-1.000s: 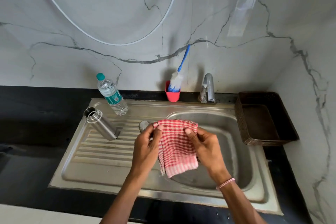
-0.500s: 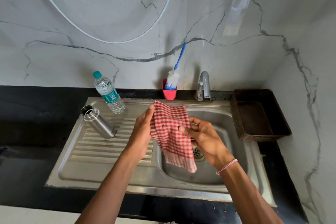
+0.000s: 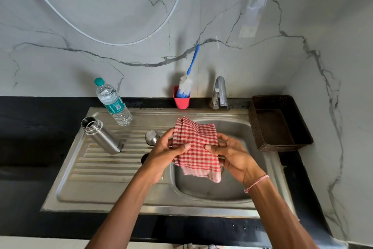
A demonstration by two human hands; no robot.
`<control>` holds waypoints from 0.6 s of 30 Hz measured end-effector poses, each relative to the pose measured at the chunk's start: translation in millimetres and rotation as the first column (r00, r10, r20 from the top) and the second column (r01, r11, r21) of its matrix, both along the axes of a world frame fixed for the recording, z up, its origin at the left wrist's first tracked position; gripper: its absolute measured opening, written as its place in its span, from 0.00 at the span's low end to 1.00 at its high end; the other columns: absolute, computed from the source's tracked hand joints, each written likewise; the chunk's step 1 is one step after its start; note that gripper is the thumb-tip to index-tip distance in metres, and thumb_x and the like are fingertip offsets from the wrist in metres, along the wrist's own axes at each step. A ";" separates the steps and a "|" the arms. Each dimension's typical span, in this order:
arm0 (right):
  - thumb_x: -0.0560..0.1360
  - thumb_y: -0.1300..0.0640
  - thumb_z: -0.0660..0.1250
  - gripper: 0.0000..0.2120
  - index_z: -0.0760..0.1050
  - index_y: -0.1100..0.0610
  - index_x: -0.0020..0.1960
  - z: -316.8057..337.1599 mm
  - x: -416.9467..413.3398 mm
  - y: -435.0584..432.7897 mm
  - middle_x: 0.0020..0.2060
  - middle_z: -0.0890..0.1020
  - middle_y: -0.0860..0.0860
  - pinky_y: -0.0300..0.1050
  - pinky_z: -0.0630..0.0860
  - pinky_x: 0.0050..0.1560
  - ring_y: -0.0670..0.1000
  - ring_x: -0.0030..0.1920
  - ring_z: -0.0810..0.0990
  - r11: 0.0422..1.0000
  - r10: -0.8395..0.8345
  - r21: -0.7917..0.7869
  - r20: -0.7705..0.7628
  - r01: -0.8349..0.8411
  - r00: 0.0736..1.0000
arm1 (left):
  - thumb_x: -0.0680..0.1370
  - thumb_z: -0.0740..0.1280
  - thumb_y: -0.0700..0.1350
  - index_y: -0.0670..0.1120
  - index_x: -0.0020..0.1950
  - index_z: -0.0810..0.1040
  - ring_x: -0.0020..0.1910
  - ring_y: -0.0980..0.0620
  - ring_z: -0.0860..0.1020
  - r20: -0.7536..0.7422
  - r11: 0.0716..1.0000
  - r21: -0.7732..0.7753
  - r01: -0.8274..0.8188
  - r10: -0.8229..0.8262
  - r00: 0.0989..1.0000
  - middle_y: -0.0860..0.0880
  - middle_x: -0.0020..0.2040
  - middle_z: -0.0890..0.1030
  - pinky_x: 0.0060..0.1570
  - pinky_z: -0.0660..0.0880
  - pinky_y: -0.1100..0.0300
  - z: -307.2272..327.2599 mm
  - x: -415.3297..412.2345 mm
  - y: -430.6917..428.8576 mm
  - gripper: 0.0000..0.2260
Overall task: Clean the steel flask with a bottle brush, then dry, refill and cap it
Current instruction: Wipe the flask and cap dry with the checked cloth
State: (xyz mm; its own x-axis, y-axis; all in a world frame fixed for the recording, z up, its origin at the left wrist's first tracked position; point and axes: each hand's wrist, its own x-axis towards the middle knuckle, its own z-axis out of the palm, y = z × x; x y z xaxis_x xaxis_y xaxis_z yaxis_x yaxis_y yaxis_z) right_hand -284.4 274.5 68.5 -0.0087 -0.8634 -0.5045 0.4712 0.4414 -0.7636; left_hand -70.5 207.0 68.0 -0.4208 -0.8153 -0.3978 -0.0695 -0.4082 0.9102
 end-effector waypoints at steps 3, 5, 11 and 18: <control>0.70 0.69 0.75 0.23 0.78 0.63 0.64 -3.1 -0.4 -2.4 0.57 0.85 0.59 0.58 0.78 0.64 0.59 0.57 0.84 0.997 -0.034 0.068 0.009 0.033 0.999 | 0.72 0.79 0.42 0.46 0.67 0.80 0.59 0.49 0.85 0.060 0.999 0.011 -0.030 0.030 0.998 0.47 0.59 0.86 0.59 0.80 0.54 -0.7 -3.1 -5.1 0.24; 0.69 0.69 0.75 0.24 0.79 0.62 0.64 -3.8 -0.9 -2.6 0.58 0.85 0.60 0.59 0.78 0.64 0.59 0.57 0.84 0.995 -0.041 0.096 0.018 0.039 0.999 | 0.74 0.77 0.39 0.44 0.66 0.80 0.58 0.50 0.85 0.057 1.000 0.013 -0.019 0.018 0.998 0.47 0.59 0.87 0.54 0.81 0.60 0.5 -4.9 -6.2 0.21; 0.69 0.73 0.75 0.25 0.77 0.61 0.63 7.8 -4.3 -6.3 0.56 0.86 0.54 0.56 0.81 0.56 0.56 0.53 0.85 0.998 -0.021 0.050 -0.031 0.023 0.999 | 0.76 0.74 0.34 0.44 0.68 0.79 0.61 0.46 0.83 0.014 0.994 -0.106 -0.009 0.010 1.000 0.45 0.60 0.86 0.62 0.79 0.49 3.1 -5.6 -9.0 0.21; 0.71 0.78 0.69 0.16 0.80 0.64 0.55 34.5 -4.2 -4.9 0.48 0.87 0.59 0.49 0.82 0.48 0.56 0.49 0.86 0.897 -0.201 -0.426 -0.161 0.116 0.966 | 0.70 0.76 0.31 0.44 0.55 0.85 0.51 0.44 0.85 -0.175 0.956 -0.253 -0.150 0.107 0.979 0.42 0.51 0.87 0.52 0.82 0.51 24.3 -3.9 -7.0 0.15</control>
